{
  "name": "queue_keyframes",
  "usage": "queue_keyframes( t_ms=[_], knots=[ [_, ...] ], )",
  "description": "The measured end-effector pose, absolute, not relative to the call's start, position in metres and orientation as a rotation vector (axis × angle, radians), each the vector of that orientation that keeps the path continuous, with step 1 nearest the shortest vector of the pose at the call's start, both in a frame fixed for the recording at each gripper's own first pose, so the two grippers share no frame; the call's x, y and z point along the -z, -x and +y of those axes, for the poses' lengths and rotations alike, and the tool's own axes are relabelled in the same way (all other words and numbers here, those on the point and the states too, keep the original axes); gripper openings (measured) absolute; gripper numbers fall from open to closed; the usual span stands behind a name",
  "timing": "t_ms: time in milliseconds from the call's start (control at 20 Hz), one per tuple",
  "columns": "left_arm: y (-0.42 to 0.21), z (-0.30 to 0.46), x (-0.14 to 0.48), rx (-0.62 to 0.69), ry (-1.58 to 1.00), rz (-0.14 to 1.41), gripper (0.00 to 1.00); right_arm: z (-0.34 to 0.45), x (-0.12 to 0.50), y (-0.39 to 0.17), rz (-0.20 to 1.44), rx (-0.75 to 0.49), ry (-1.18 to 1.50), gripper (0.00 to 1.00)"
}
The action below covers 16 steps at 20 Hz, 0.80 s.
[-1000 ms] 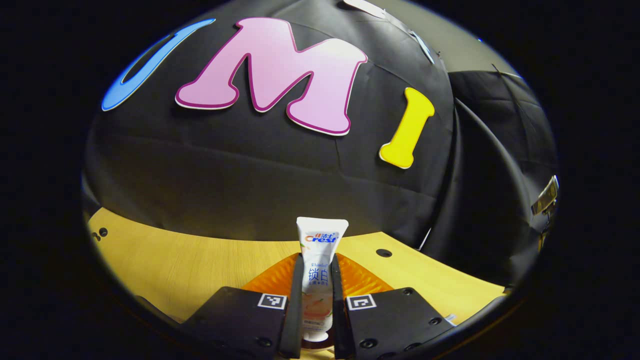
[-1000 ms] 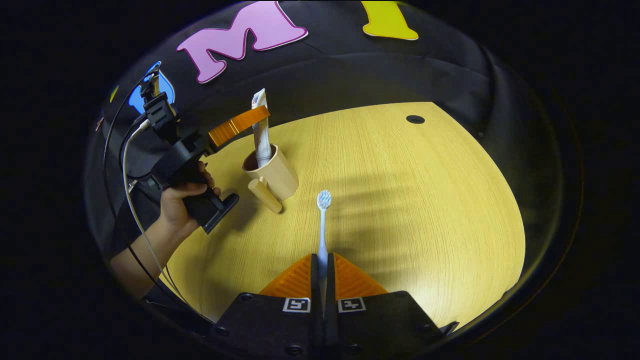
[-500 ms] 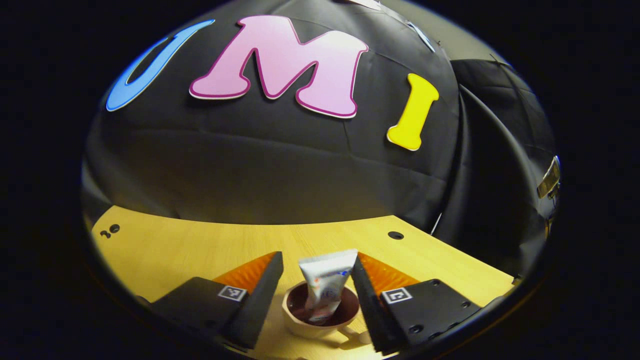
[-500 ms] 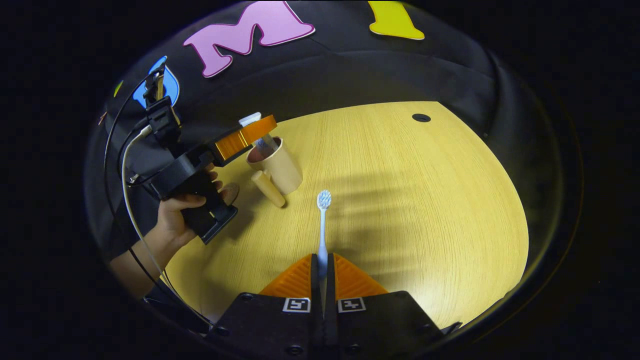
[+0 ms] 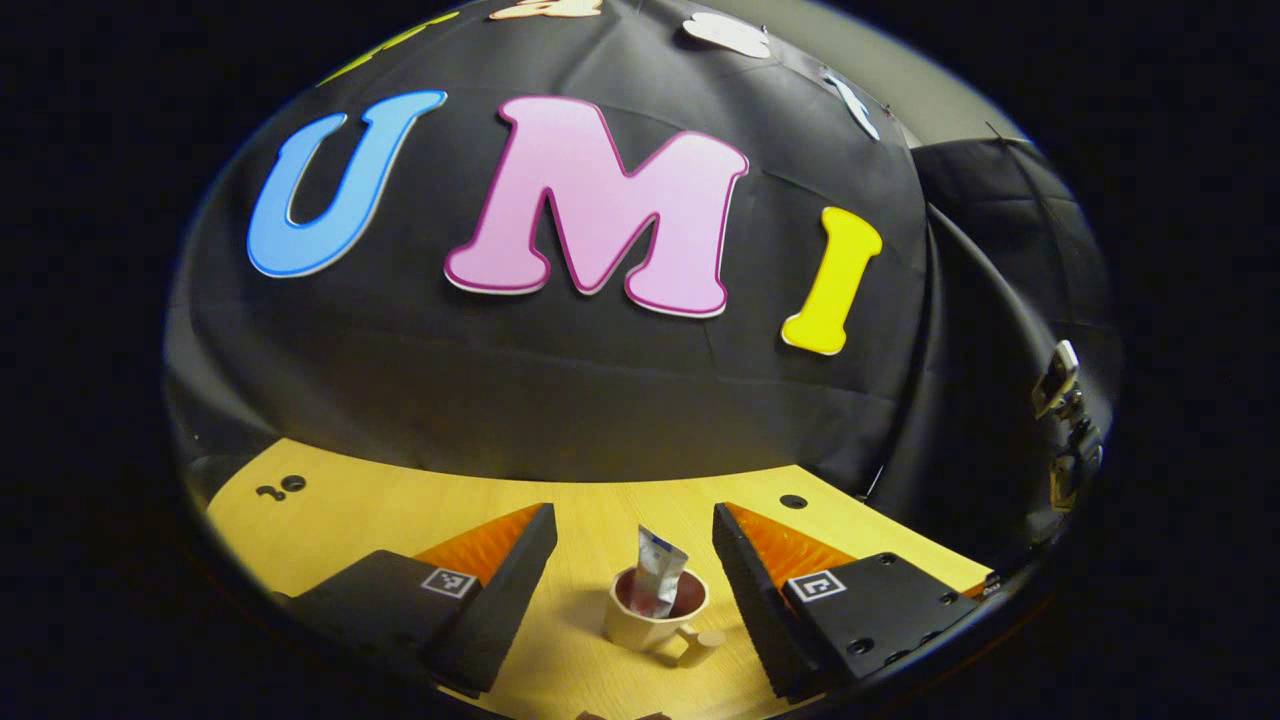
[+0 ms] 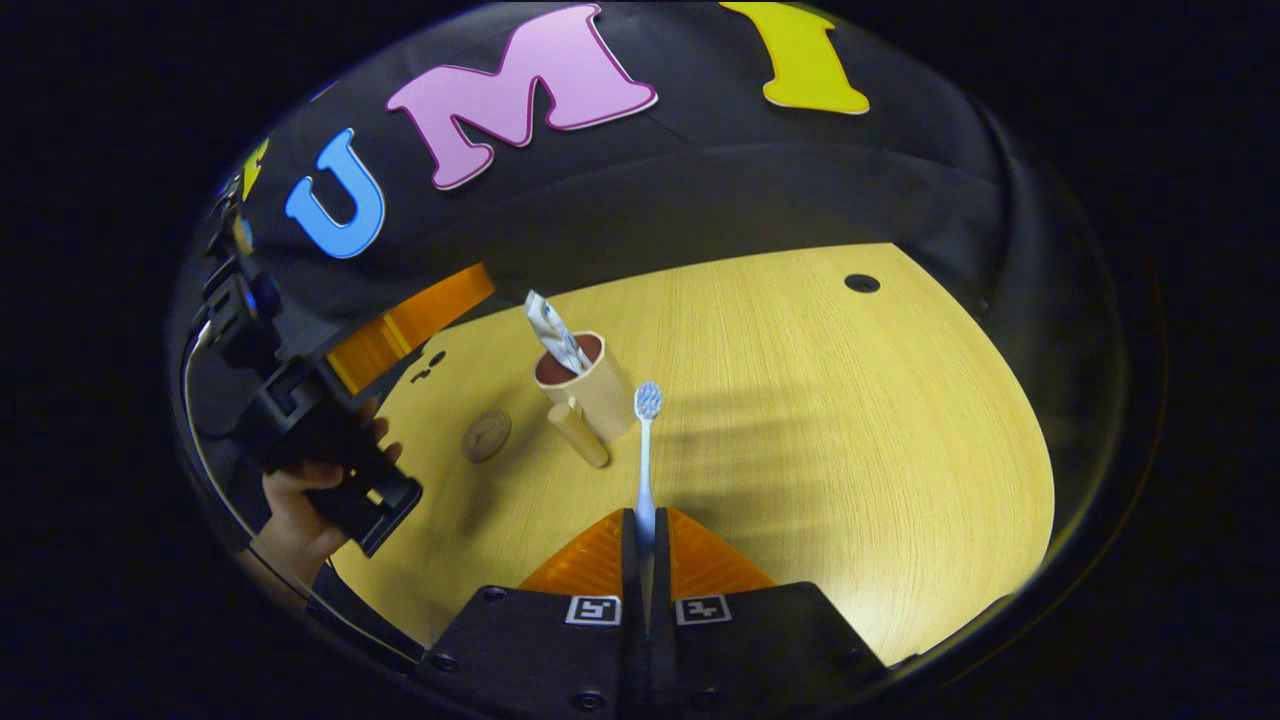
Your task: Put the toothbrush and toothpaste on the desktop into the cup, then pick up the cup and place it on the coaster on the desktop.
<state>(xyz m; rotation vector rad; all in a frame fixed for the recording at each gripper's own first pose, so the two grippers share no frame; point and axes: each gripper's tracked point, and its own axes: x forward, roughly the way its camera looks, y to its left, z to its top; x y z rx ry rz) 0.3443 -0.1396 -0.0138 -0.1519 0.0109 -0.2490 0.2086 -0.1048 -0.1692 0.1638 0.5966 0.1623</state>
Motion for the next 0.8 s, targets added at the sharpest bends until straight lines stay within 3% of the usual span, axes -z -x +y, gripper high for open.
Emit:
queue_keyframes(
  t_ms=[400,800],
  knots=[
    [-0.275,-0.101,-0.013,0.193,0.120,0.017,0.97,-0.065,0.095,-0.277,0.379,-0.221,-0.207,0.05],
    [-0.255,-0.096,-0.006,0.186,0.169,0.016,0.97,-0.050,0.059,-0.335,0.152,-0.211,-0.249,0.05]
  ],
)
